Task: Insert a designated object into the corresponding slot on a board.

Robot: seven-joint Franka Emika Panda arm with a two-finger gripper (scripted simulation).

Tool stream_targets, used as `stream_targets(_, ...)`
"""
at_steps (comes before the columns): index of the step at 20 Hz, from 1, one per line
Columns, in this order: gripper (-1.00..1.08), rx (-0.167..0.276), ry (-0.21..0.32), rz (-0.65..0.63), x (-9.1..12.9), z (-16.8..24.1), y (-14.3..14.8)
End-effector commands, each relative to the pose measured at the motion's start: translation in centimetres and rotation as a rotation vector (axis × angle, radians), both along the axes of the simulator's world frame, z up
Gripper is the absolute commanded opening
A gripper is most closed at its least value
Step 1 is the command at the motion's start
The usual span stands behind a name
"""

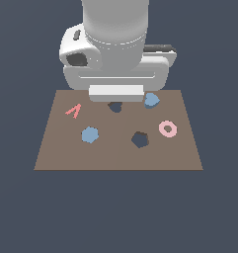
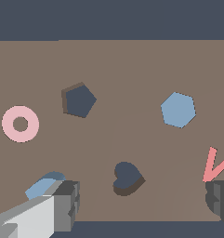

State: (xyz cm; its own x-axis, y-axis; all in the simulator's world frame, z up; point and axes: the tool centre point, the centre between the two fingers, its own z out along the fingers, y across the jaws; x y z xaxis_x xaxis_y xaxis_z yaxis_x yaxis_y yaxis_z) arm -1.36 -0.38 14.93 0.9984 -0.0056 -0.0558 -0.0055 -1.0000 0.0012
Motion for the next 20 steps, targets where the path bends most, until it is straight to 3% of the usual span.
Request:
stream_targets(1, 1.0, 0.0, 0.0, 0.0, 0.0, 0.0, 0.0)
stream_targets(10, 1.0, 0.003, -0.009, 0.089, -0.8, -1.5, 2.2)
stream_targets(20, 1.0, 0.013, -0.036, 0.369, -4.3, -6.4, 8.3)
